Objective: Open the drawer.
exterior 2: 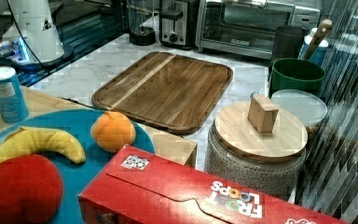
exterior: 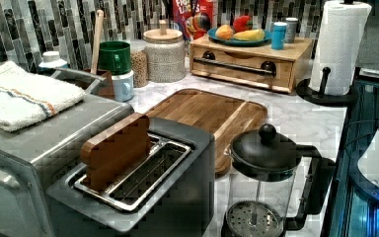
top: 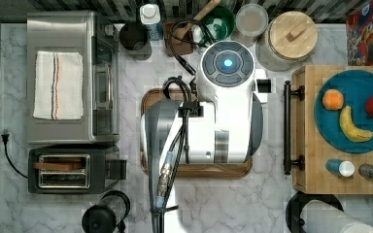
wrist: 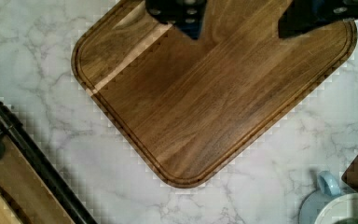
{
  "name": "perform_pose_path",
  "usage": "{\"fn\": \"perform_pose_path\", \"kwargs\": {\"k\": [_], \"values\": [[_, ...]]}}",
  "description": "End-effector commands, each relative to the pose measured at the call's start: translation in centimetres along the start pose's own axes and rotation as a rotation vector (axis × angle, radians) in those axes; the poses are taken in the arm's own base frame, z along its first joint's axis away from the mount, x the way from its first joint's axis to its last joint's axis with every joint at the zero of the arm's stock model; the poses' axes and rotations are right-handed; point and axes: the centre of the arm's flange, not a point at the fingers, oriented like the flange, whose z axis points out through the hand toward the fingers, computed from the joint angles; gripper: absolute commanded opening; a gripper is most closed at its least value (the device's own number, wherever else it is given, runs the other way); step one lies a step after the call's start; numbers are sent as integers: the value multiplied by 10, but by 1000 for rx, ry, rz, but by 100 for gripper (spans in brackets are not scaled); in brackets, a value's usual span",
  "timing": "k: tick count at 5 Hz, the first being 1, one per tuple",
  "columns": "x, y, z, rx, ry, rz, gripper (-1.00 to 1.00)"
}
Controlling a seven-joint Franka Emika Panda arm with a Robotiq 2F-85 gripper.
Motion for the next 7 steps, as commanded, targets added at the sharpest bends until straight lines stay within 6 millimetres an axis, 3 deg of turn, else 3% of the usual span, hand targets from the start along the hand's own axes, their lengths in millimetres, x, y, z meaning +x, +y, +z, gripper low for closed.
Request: {"fn": "perform_pose_path", "kwargs": {"k": [1,2,4,5,7], "values": [[0,-1,0,0,1,-3,100],[2,1,6,2,7,-32,100],[14,32,30,-10,2,-179,100],[15,53,56,-10,35,-283,100],[38,99,98,-32,76,-504,100]]}}
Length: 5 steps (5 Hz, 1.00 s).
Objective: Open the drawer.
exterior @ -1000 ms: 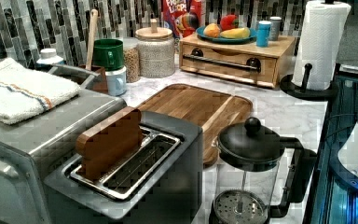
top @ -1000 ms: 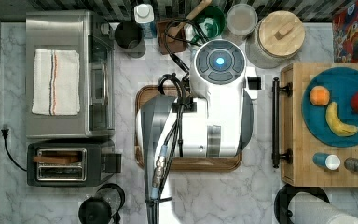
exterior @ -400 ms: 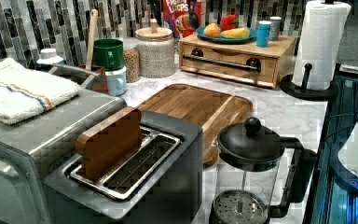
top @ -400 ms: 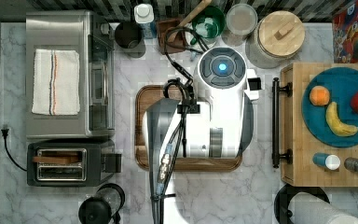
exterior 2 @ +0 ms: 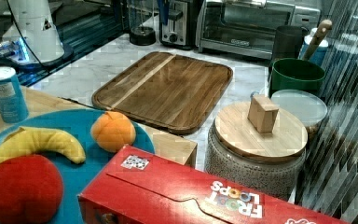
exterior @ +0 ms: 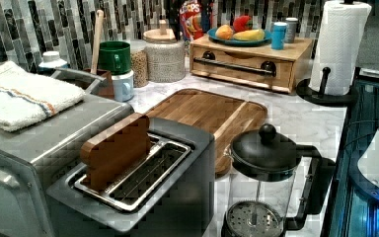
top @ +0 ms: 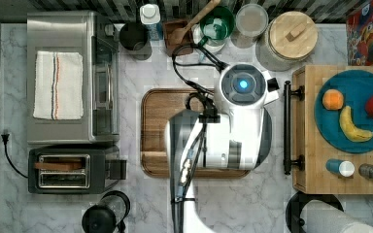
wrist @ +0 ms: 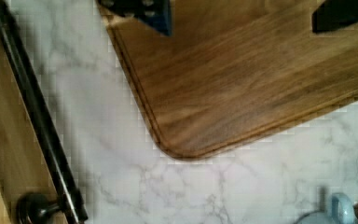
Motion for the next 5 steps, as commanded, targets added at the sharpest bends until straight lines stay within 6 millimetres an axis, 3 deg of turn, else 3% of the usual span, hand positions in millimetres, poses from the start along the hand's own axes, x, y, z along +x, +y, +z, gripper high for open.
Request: {"fn": "perform_pose_path", "kwargs": {"k": [1,3,4,5], "values": [[-1,89,39,-46,12,-233,100],[3,129,54,-84,44,-280,100],[0,139,80,-104,72,-313,100],[4,148,89,-101,85,-320,100]]}}
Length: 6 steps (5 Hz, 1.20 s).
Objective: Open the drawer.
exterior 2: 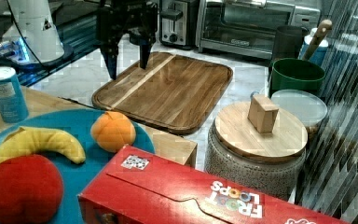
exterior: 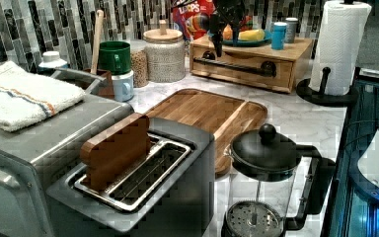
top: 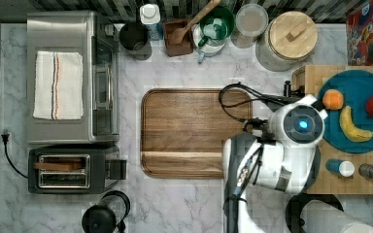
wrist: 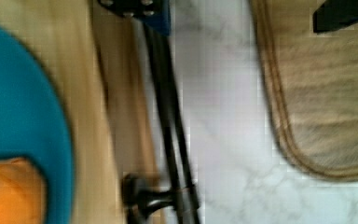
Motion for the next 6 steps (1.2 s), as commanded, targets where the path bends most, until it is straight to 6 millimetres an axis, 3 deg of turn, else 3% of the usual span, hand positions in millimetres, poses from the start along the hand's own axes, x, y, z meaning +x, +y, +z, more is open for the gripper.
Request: {"fn": "perform_pose_path", "kwargs": {"k": [1,4,5,6], "values": [[2,13,28,-11,47,-100,100],[1,18,102,28,100,-75,100],[1,20,113,31,99,-77,100],[-2,14,108,22,90,-65,100]]}}
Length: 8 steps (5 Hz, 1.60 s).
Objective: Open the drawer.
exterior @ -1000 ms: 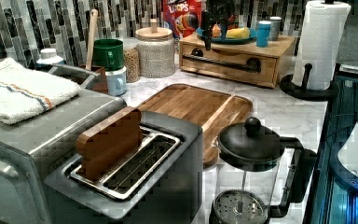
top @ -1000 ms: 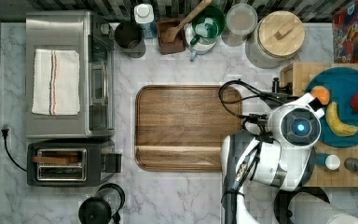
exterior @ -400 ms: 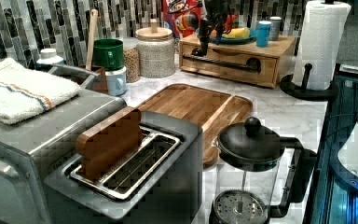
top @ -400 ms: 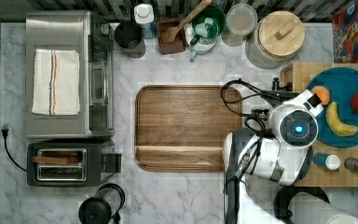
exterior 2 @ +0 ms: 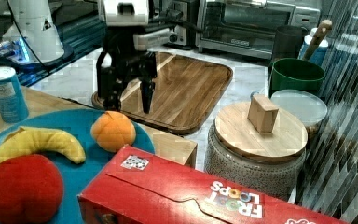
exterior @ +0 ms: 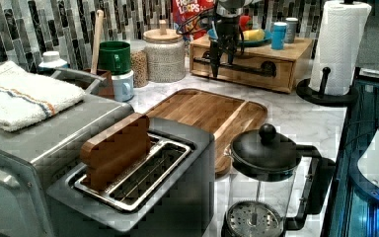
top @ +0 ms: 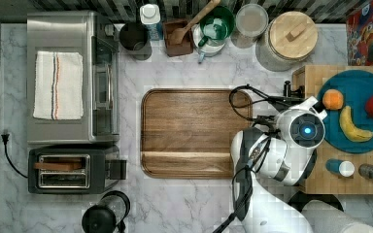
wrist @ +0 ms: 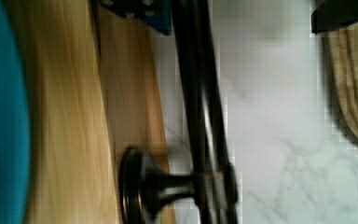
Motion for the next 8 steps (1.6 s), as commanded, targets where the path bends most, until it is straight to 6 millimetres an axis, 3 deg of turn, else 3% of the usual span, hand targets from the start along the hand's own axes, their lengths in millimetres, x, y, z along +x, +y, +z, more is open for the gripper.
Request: {"fn": "perform_pose_path", "kwargs": {"k": [1,2,5,8], "values": [[-9,-28,-7,-20,-4,-14,100],[-12,-46,-8,-3,32,-18,100],[-4,-105,19,75,72,-130,100],[-28,-202,5,87,35,-78,100]]}}
